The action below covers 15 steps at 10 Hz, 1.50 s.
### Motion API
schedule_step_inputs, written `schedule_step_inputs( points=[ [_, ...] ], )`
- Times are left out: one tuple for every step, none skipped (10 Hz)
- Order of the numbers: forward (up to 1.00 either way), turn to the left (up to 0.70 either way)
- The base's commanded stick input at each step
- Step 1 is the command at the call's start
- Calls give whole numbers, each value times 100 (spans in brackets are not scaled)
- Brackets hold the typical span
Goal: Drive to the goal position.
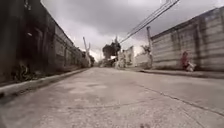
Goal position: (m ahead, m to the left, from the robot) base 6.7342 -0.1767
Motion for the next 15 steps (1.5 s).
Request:
schedule_step_inputs(
  points=[
    [100,0],
    [100,0],
    [100,0],
    [100,0],
    [100,0],
    [100,0],
    [100,0],
    [100,0],
    [100,0],
    [100,0],
    [100,0],
    [100,0],
    [100,0],
    [100,0],
    [100,0]
  ],
)
